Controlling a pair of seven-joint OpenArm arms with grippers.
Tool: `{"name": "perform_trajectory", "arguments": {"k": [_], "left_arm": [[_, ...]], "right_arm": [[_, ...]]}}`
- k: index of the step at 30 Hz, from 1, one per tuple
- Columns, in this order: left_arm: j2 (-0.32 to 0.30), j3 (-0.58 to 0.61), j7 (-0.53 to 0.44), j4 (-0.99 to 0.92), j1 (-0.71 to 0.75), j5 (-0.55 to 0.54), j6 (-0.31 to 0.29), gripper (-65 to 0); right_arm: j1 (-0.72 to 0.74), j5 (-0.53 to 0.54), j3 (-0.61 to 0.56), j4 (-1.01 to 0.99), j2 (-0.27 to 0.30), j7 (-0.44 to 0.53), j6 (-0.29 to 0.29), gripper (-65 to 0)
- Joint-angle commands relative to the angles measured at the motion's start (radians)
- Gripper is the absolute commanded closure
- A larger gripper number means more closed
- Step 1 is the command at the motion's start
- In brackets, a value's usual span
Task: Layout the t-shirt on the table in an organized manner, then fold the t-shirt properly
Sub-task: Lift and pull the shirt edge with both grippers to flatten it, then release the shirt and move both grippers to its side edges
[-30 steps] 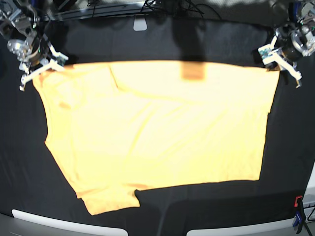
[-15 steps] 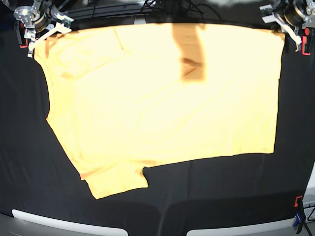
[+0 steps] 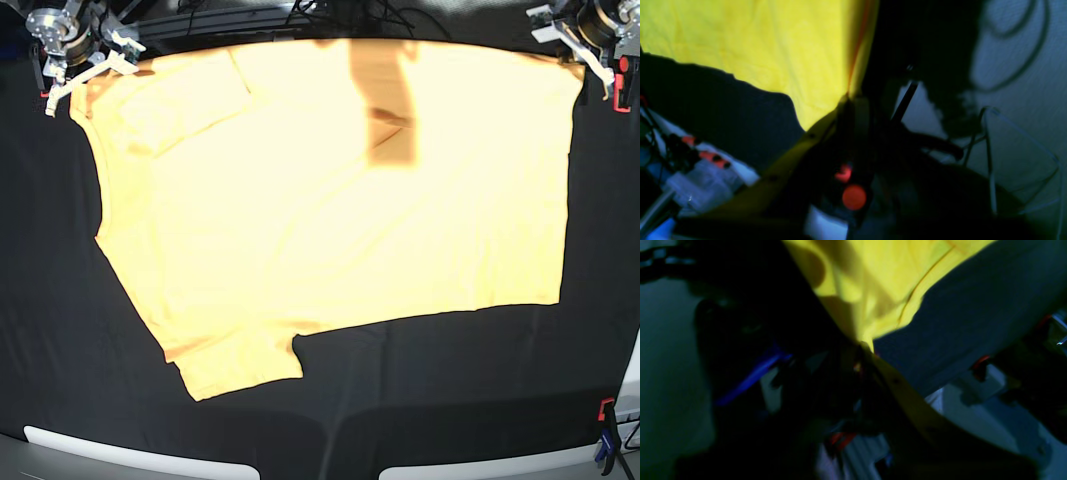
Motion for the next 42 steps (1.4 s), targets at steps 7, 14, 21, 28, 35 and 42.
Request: {"name": "perform_trajectory", "arguments": {"k": [7,14,21,28,35,42], "left_arm": [[-0.057,-0.008,0.202,0.124,0.005,0.010,-0.026,-31.2],[-0.077,-0.171,0.100,0.138,0.002,-0.144,0.040,-31.2],[0.007,-0.480,-0.070,0.134,-0.034,-0.457,0.038,-31.2],[0.158,-0.531,-0.096,-0.020,-0.313,-0.739,0.023,-31.2],[0.346,-0.531,-0.091,-0.350,-0.658,-0.965,-0.142,-31.1],[0.472,-0.529,0.003,-0.670,-0.972,-1.019,-0.197,-31.1]], "right_arm": [[-0.005,-0.002,0.016,0.104,0.058,-0.074,-0.010,-16.7],[-0.005,0.066,0.181,0.123,0.057,0.036,-0.041,-16.7],[0.058,0.307,0.357,0.120,0.016,0.178,-0.007,-16.7],[0.324,0.565,0.367,0.018,-0.117,0.218,0.100,-16.7],[0.626,0.780,0.362,-0.181,-0.259,0.216,0.231,-16.7],[0.864,0.821,0.362,-0.396,-0.343,0.158,0.275,-16.7]]}}
